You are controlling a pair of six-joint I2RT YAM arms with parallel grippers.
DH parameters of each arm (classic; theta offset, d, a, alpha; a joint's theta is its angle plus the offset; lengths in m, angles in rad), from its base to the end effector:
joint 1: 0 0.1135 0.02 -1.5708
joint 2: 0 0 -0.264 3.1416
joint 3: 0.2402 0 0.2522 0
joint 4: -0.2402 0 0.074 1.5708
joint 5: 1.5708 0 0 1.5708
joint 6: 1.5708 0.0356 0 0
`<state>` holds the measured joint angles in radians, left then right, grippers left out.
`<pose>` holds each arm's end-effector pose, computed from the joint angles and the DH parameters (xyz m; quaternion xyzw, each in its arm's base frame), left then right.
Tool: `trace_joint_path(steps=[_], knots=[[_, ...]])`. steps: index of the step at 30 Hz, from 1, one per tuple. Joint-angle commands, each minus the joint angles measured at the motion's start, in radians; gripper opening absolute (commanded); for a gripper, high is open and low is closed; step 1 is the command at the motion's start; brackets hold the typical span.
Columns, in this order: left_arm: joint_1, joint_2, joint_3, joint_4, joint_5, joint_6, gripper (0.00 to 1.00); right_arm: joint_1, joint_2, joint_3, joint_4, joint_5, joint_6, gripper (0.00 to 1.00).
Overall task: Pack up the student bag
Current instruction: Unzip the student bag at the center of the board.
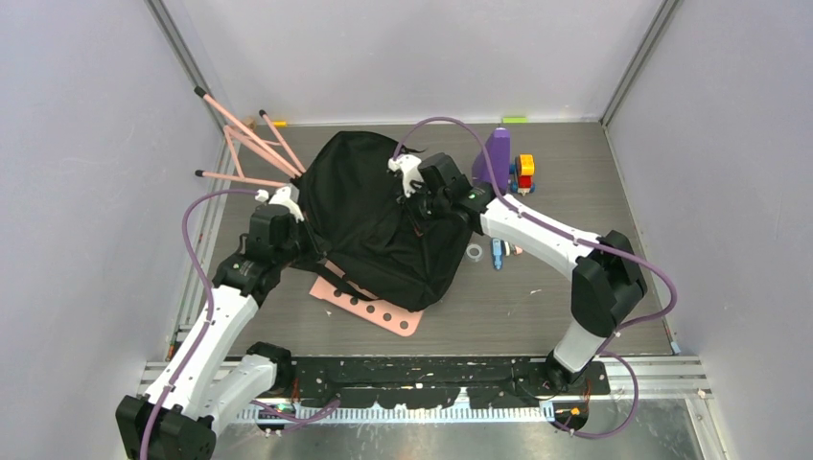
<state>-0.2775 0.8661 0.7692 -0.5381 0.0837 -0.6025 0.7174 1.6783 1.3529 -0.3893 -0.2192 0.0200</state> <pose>0.1788 -0.0540 0.2857 -0.1256 0.8830 -0.2257 0.3918 0.2826 0.2568 0.2832 -0.3516 0.8344 0.2415 0.3490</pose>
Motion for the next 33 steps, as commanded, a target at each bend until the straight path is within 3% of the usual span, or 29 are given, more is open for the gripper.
trace_joint_path(steps=[1, 11, 12, 14, 16, 17, 18, 19, 21, 27, 33], knots=[[0.004, -0.043, 0.007, -0.067, -0.104, 0.065, 0.00, -0.081, -0.059, 0.062, 0.060, 0.320, -0.015, 0.01], [0.008, -0.098, 0.005, -0.134, -0.120, 0.118, 0.00, -0.258, -0.019, 0.121, 0.092, 0.368, -0.054, 0.01], [0.008, -0.096, 0.017, -0.135, -0.105, 0.142, 0.04, -0.260, -0.018, 0.126, 0.089, 0.363, -0.056, 0.01], [0.008, -0.088, 0.063, -0.143, -0.074, 0.215, 0.32, -0.262, -0.026, 0.136, 0.077, 0.332, -0.053, 0.02], [0.004, -0.074, 0.144, -0.160, -0.058, 0.279, 0.60, -0.262, -0.042, 0.138, 0.062, 0.296, -0.039, 0.19], [0.000, -0.066, 0.186, -0.164, -0.059, 0.312, 0.67, -0.262, -0.061, 0.134, 0.055, 0.283, -0.031, 0.33], [-0.007, -0.051, 0.233, -0.164, -0.066, 0.341, 0.71, -0.262, -0.081, 0.131, 0.042, 0.280, -0.009, 0.40], [-0.017, -0.034, 0.280, -0.161, -0.064, 0.358, 0.73, -0.262, -0.093, 0.123, 0.034, 0.278, 0.006, 0.51], [-0.055, 0.012, 0.362, -0.152, -0.064, 0.388, 0.75, -0.262, -0.127, 0.108, 0.010, 0.281, 0.053, 0.60], [-0.289, 0.232, 0.514, -0.080, -0.159, 0.429, 0.80, -0.262, -0.227, 0.037, -0.049, 0.333, 0.183, 0.63], [-0.411, 0.475, 0.596, 0.022, -0.162, 0.423, 0.86, -0.262, -0.320, -0.031, -0.076, 0.353, 0.240, 0.64]])
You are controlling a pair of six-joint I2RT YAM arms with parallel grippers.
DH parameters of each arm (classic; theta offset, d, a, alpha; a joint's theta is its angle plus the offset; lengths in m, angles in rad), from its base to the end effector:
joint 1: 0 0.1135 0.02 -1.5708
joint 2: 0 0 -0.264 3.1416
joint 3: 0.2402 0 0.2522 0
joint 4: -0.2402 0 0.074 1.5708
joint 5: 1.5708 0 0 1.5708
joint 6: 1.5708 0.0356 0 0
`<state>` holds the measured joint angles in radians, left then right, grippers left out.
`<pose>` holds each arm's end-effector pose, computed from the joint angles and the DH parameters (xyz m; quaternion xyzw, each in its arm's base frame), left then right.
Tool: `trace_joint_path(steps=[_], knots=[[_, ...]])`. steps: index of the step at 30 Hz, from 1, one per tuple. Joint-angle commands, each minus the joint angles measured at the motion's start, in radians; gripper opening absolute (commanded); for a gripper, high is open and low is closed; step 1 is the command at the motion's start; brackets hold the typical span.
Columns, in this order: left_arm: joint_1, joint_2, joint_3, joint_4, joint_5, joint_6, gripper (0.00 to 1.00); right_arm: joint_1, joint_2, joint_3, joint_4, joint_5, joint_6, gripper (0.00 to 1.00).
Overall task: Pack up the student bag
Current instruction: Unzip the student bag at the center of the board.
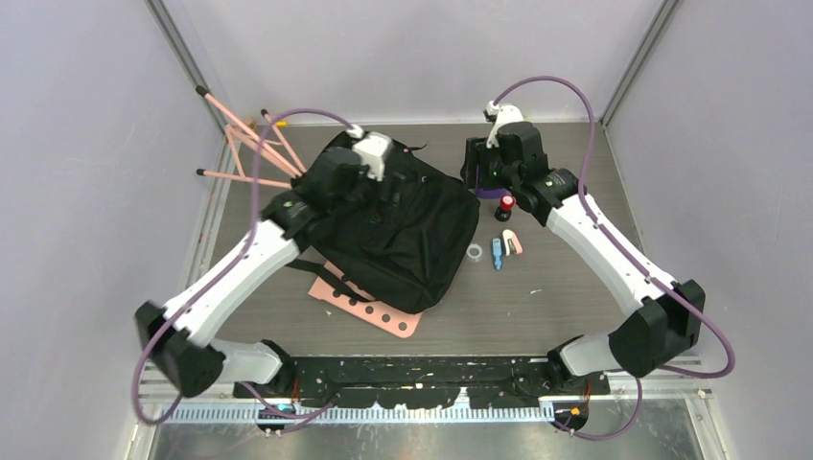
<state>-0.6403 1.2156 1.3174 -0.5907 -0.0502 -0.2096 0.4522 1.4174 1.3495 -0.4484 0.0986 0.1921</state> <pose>0.2116 -0.1554 0.3941 0.1705 0.8399 -0.1926 0.4779 0.2923 0.1381 0.3636 -0.0873 0.8591 0.1187 0.4902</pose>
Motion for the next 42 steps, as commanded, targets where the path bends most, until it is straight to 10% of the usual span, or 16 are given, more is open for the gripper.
trace_joint_path(steps=[1, 9, 16, 32, 42], knots=[[-0.049, 0.163, 0.057, 0.082, -0.017, 0.032, 0.88, 0.003, -0.066, -0.039, -0.019, 0.039, 0.074, 0.64], [-0.049, 0.348, 0.094, 0.066, -0.162, 0.066, 0.90, 0.018, -0.125, -0.112, -0.010, 0.049, 0.134, 0.63], [-0.042, 0.291, 0.016, 0.080, -0.346, 0.115, 0.55, 0.167, -0.104, -0.109, 0.011, 0.211, 0.186, 0.62], [0.093, 0.200, -0.171, 0.226, -0.015, -0.053, 0.01, 0.460, 0.264, 0.121, 0.008, 0.597, 0.362, 0.64], [0.104, 0.158, -0.222, 0.276, -0.029, -0.092, 0.00, 0.456, 0.390, 0.141, -0.073, 0.887, 0.285, 0.62]])
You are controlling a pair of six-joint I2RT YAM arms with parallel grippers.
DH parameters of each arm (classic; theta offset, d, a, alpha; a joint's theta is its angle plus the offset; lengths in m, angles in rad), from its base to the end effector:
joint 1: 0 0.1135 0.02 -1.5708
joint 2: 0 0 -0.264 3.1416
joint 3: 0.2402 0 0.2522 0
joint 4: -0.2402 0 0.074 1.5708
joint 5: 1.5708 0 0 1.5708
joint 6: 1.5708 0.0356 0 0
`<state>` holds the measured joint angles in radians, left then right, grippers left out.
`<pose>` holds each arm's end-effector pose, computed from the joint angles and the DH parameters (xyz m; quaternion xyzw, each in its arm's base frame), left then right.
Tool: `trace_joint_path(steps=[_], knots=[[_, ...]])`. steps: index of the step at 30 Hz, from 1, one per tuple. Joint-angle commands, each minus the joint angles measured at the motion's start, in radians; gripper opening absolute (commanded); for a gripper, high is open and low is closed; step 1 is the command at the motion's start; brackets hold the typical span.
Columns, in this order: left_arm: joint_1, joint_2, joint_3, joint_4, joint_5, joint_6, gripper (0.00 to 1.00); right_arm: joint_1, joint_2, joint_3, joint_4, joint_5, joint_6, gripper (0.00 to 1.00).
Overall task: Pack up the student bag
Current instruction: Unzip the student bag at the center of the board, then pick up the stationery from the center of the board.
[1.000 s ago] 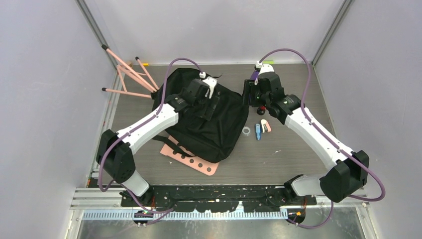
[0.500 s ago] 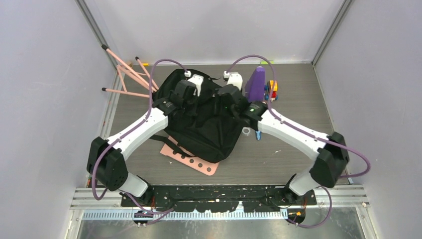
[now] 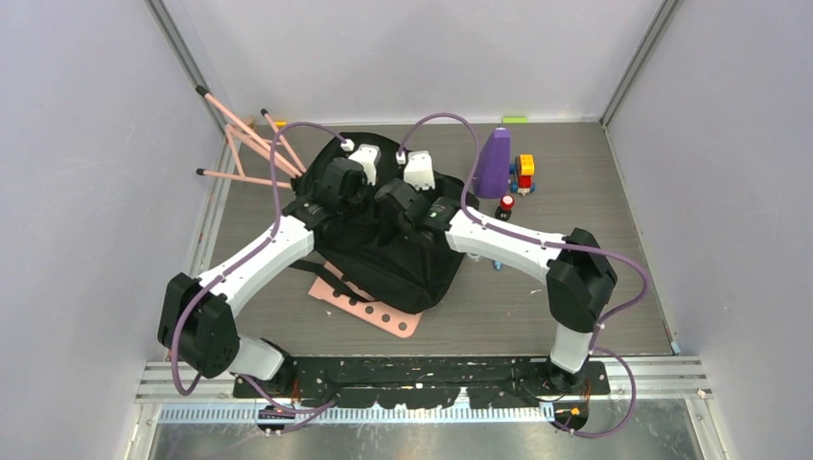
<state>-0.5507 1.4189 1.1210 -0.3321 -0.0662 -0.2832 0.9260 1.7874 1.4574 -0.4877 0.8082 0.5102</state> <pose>0.2742 -0.1656 0.2954 0.1039 0.8849 -0.1565 0.4261 0.2582 0.3005 0.2768 -0.0350 0.8665 -0.0529 0.4952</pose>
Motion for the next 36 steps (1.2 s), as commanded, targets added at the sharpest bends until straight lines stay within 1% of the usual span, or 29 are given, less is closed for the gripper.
trace_joint_path(steps=[1, 2, 3, 5, 6, 11, 13, 14, 15, 16, 17, 19, 21, 22, 23, 24, 25, 26, 27, 29, 30, 32, 33, 34, 36], knots=[[0.017, -0.049, -0.031, 0.022, -0.014, -0.020, 0.00, -0.024, 0.023, 0.035, -0.033, 0.177, -0.044, 0.52], [0.019, -0.052, -0.033, 0.026, -0.014, -0.022, 0.00, -0.033, 0.023, 0.036, -0.029, 0.170, -0.048, 0.43], [0.021, -0.051, -0.033, 0.025, -0.015, -0.022, 0.00, -0.036, 0.019, 0.036, -0.027, 0.165, -0.059, 0.23], [0.026, -0.046, -0.032, 0.025, -0.017, -0.021, 0.00, -0.038, -0.014, 0.029, -0.015, 0.146, -0.075, 0.04], [0.031, -0.042, -0.032, 0.025, -0.021, -0.020, 0.00, -0.039, -0.046, 0.027, -0.006, 0.125, -0.080, 0.01], [0.065, -0.027, -0.024, -0.002, -0.057, -0.010, 0.00, -0.054, -0.174, 0.012, -0.048, 0.055, -0.099, 0.01], [0.078, -0.028, -0.026, -0.005, -0.060, -0.007, 0.00, -0.082, -0.231, -0.008, -0.079, -0.026, -0.087, 0.01], [0.081, -0.029, -0.026, -0.004, -0.059, -0.007, 0.00, -0.114, -0.265, -0.017, -0.084, -0.117, -0.078, 0.01], [0.081, -0.028, -0.026, -0.003, -0.056, -0.005, 0.00, -0.130, -0.295, -0.040, -0.089, -0.164, -0.059, 0.01], [0.082, -0.024, -0.025, -0.002, -0.049, -0.005, 0.00, -0.163, -0.309, -0.051, -0.086, -0.252, -0.050, 0.01], [0.083, -0.020, -0.023, -0.001, -0.034, -0.004, 0.00, -0.176, -0.332, -0.079, -0.073, -0.291, -0.040, 0.01], [0.082, -0.010, -0.020, 0.009, 0.002, -0.004, 0.00, -0.207, -0.358, -0.119, -0.045, -0.420, -0.038, 0.01], [0.083, 0.001, -0.013, 0.011, 0.032, -0.005, 0.00, -0.231, -0.377, -0.142, -0.028, -0.484, -0.035, 0.01], [0.082, 0.006, -0.006, 0.010, 0.044, -0.006, 0.00, -0.235, -0.384, -0.143, -0.026, -0.500, -0.032, 0.02], [0.081, 0.008, 0.002, 0.007, 0.059, -0.008, 0.01, -0.240, -0.399, -0.142, -0.025, -0.523, -0.031, 0.08], [0.083, 0.008, 0.011, 0.001, 0.061, -0.013, 0.07, -0.241, -0.408, -0.141, -0.026, -0.529, -0.033, 0.27], [0.083, 0.005, 0.020, -0.005, 0.094, -0.019, 0.17, -0.242, -0.433, -0.142, -0.027, -0.530, -0.033, 0.37], [0.083, 0.000, 0.028, -0.009, 0.115, -0.024, 0.27, -0.242, -0.447, -0.149, -0.029, -0.525, -0.033, 0.54], [0.082, -0.011, 0.040, -0.016, 0.133, -0.027, 0.37, -0.246, -0.483, -0.157, -0.028, -0.512, -0.033, 0.66], [0.083, -0.032, 0.056, -0.036, 0.155, -0.031, 0.56, -0.267, -0.538, -0.183, -0.043, -0.492, -0.019, 0.74], [0.083, -0.045, 0.066, -0.052, 0.162, -0.031, 0.64, -0.280, -0.553, -0.202, -0.054, -0.490, -0.008, 0.75], [0.083, -0.072, 0.085, -0.091, 0.167, -0.027, 0.79, -0.362, -0.596, -0.236, -0.117, -0.481, 0.011, 0.76], [0.083, -0.088, 0.097, -0.117, 0.166, -0.019, 0.84, -0.384, -0.604, -0.267, -0.132, -0.479, 0.019, 0.76], [0.083, -0.106, 0.111, -0.161, 0.161, -0.008, 0.88, -0.427, -0.613, -0.284, -0.158, -0.479, 0.021, 0.76], [0.083, -0.131, 0.149, -0.236, 0.152, 0.020, 0.95, -0.469, -0.615, -0.341, -0.177, -0.481, 0.020, 0.75]])
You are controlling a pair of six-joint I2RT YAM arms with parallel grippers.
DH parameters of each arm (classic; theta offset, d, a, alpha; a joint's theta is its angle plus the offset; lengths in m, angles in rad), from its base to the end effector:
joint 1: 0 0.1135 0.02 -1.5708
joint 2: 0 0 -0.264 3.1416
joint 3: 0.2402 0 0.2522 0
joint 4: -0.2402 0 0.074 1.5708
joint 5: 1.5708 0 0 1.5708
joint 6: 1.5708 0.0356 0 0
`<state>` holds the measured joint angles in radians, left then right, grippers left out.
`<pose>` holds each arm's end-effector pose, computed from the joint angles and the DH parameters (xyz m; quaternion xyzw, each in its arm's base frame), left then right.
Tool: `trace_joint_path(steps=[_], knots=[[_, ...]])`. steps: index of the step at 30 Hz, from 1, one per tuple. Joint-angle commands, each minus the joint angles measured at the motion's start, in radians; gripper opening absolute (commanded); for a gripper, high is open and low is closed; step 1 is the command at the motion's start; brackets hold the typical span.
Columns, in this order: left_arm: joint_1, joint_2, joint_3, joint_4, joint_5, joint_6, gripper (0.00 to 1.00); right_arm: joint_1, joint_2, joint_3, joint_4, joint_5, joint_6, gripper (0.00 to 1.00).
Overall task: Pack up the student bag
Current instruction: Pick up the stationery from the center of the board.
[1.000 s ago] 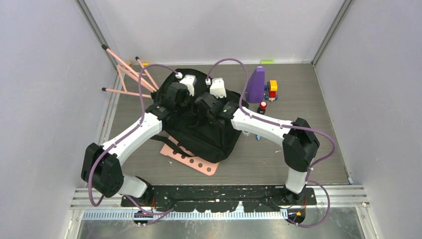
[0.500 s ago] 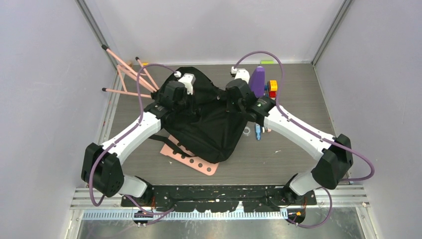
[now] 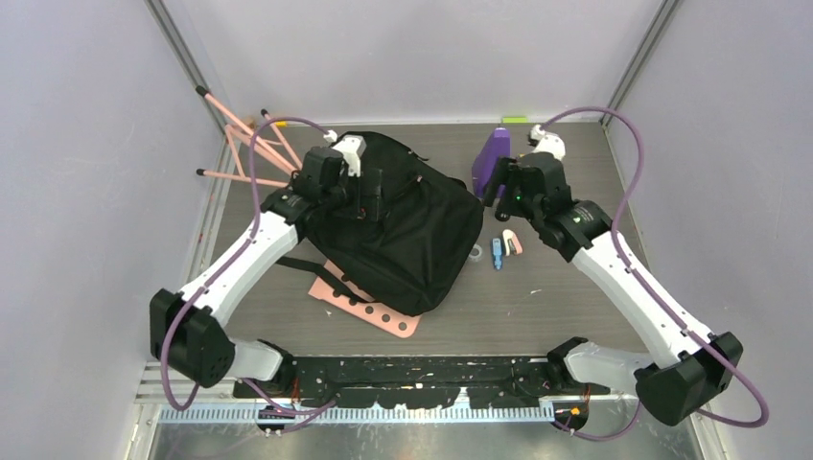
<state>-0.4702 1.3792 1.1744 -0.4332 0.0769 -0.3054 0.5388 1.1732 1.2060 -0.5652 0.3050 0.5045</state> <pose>0.2749 -0.1428 0.3164 0.0907 0.8881 -0.2017 0.4030 0.2232 0.1210 0.3701 0.0607 0.8593 0.1300 0.4909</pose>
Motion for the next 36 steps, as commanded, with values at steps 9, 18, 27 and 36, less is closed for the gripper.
trace_joint_path(steps=[9, 18, 27, 36], knots=[[0.066, -0.208, 0.105, -0.219, -0.026, 0.143, 1.00, -0.110, 0.133, -0.313, 0.015, -0.044, 0.021, 0.66], [0.140, -0.278, -0.059, -0.035, -0.010, 0.129, 1.00, -0.107, 0.411, -0.292, 0.120, -0.009, -0.006, 0.55], [0.168, -0.327, -0.109, -0.010, -0.052, 0.141, 1.00, -0.106, 0.495, -0.270, 0.104, 0.016, 0.021, 0.33], [0.168, -0.351, -0.121, -0.015, -0.068, 0.142, 1.00, -0.081, 0.242, -0.224, -0.079, 0.002, 0.083, 0.01]])
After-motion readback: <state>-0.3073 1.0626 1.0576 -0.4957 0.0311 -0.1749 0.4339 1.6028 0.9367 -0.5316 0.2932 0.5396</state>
